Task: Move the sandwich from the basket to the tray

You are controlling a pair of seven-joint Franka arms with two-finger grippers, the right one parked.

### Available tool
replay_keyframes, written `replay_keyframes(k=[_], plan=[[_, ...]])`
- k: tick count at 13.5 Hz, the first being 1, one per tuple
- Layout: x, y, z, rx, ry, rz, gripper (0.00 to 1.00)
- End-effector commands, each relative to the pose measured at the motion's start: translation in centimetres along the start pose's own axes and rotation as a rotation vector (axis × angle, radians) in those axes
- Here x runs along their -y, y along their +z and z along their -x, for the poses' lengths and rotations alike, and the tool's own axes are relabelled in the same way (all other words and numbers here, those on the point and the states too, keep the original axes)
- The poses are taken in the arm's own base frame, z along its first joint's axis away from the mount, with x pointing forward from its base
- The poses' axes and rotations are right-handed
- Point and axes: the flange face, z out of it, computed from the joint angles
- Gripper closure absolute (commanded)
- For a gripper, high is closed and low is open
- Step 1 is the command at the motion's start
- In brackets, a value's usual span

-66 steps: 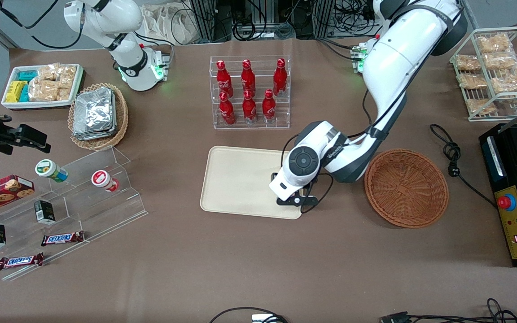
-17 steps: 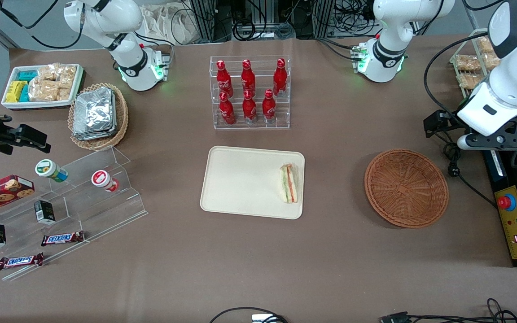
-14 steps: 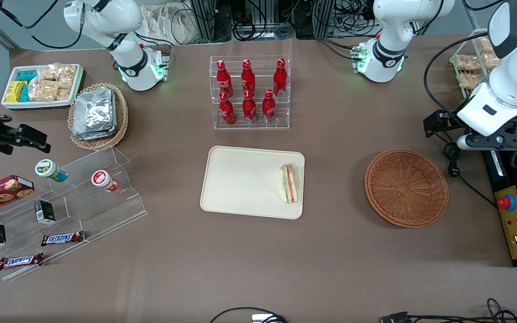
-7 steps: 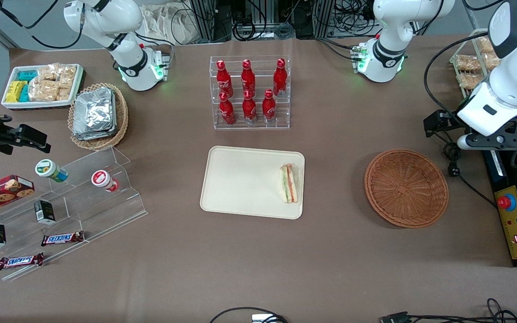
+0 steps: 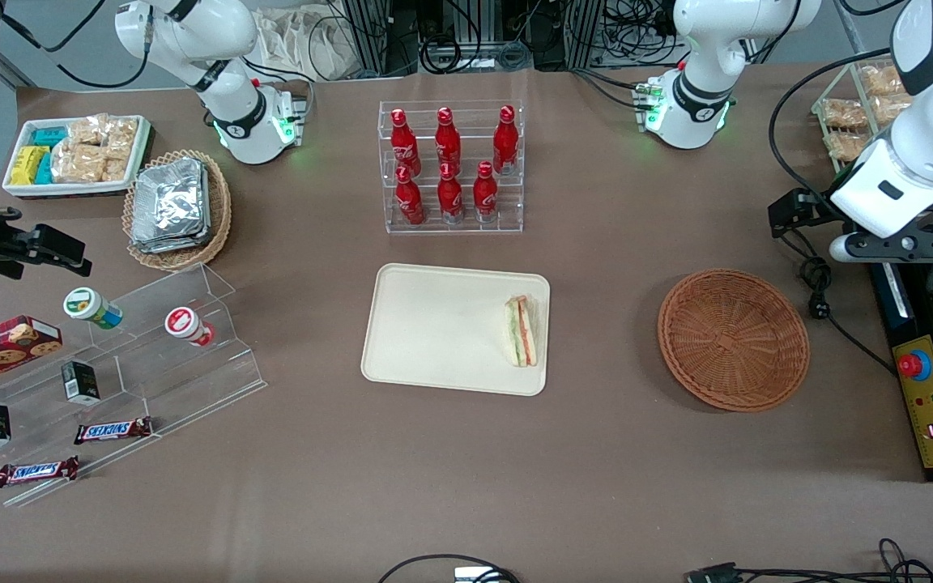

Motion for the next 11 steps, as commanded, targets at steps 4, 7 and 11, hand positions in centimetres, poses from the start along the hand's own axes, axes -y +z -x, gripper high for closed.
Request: replay_keyframes(k=[4, 7, 11], plan=[[0.5, -0.6, 0.2, 0.009, -0.009, 0.012, 0.0], [1.2, -0.5, 0.2, 0.011, -0.012, 0.014, 0.0], [1.0, -0.4, 0.2, 0.009, -0.011, 0.013, 0.0]])
